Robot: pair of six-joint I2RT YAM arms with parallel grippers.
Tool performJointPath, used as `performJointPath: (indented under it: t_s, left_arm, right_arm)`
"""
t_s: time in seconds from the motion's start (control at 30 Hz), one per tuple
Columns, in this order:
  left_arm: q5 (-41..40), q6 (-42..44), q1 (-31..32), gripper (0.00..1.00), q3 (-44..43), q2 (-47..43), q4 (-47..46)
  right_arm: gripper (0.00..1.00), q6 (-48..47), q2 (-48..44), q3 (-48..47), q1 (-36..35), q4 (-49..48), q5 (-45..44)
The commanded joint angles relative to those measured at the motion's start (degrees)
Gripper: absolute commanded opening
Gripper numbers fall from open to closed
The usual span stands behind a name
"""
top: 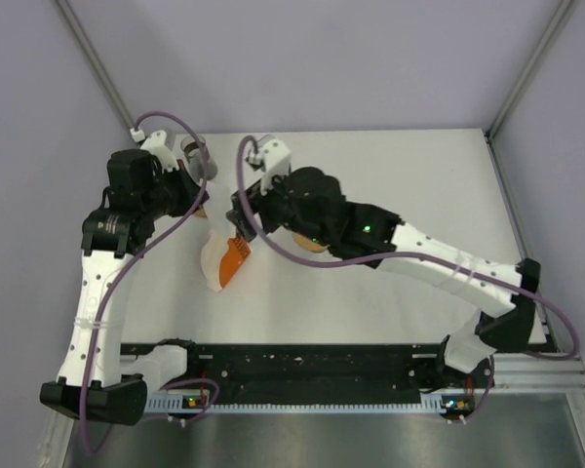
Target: Place the coffee filter in the dripper
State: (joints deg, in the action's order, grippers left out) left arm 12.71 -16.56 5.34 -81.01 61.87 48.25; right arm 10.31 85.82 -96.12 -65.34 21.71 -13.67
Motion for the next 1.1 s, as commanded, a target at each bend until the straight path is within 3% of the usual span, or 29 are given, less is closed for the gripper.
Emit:
performJointPath:
  t_s: [0.0,0.43,0.6,0.83,1.07]
  left_arm:
    - [3.6,-7.2,-0.1,0.00,-1.1,0.6,-1.6]
    - [6.1,-7.2,-0.1,0.00,-0.7,-0.2,-2.0]
    - [8.1,-7.5,-0.1,0.00,-0.8,-0.3,-2.0]
    - [8.6,-7.8,-0.1,0.00,-0.5,-0.5,-2.1]
    - [10.1,-7.5,-0.1,0.00,-0.2,-0.5,-2.5]
  right_arm:
    - [0.77,-4.1,9.6,-8.7,-5.1,-7.2,-6.9]
    - [0.54,-7.4,15.4,-8.4,-5.1,-12.6,-16.2]
    - [0.50,-9.2,17.4,-8.6,-4.9,-12.2,-18.6]
    - [0.45,-8.5,18.2,-8.6,-3.3,-12.0,-18.8]
    - [0.31,-8.1,19.4,-9.4,-0.8,-11.9,-16.3]
